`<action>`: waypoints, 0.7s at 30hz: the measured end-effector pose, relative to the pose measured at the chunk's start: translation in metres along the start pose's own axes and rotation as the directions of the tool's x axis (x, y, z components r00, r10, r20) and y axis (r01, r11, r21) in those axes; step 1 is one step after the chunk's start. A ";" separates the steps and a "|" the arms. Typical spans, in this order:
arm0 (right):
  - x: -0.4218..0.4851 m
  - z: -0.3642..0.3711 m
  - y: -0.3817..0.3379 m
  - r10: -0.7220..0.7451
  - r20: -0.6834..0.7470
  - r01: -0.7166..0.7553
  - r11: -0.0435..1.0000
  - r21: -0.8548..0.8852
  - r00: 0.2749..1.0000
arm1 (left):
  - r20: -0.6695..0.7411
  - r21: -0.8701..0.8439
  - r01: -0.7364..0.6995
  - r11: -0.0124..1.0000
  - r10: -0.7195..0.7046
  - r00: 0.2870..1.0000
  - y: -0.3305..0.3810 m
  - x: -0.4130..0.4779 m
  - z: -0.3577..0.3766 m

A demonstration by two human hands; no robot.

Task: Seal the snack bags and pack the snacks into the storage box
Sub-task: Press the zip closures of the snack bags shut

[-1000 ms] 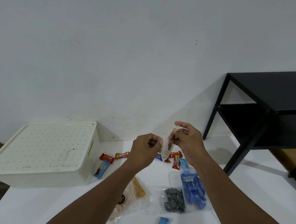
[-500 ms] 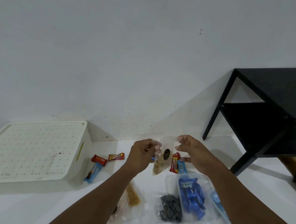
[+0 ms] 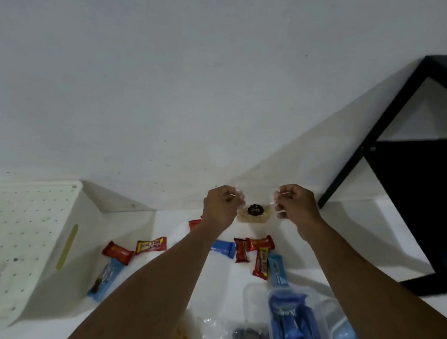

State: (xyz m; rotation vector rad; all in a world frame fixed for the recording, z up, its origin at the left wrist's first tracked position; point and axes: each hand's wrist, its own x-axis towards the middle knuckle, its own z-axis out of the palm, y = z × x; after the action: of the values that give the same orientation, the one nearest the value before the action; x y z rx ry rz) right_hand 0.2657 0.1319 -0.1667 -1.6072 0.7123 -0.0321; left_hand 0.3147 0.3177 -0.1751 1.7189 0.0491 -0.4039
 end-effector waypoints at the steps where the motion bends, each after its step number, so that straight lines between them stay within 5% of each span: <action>1: 0.010 0.002 0.005 0.006 -0.009 -0.006 1.000 0.002 1.000 | -0.012 0.012 0.012 1.000 -0.012 1.000 -0.005 0.009 0.005; 5: 0.041 0.006 0.024 0.056 -0.010 -0.056 0.998 -0.005 0.998 | -0.101 0.302 0.093 0.949 -0.065 0.993 -0.015 0.028 0.009; 12: -0.006 0.017 0.029 0.070 -0.128 -0.086 0.989 -0.118 0.989 | -0.034 0.305 0.115 0.945 -0.110 0.993 -0.018 -0.023 -0.024; 21: -0.165 0.060 0.067 0.043 0.247 0.089 0.862 -0.500 0.968 | 0.060 0.356 0.168 0.919 -0.202 0.977 -0.056 -0.166 -0.078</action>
State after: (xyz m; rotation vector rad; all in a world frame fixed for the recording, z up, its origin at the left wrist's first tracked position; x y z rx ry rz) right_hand 0.1292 0.2611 -0.1761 -2.0795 0.5248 0.3672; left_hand 0.1632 0.4350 -0.1688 2.0514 0.0746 -0.6680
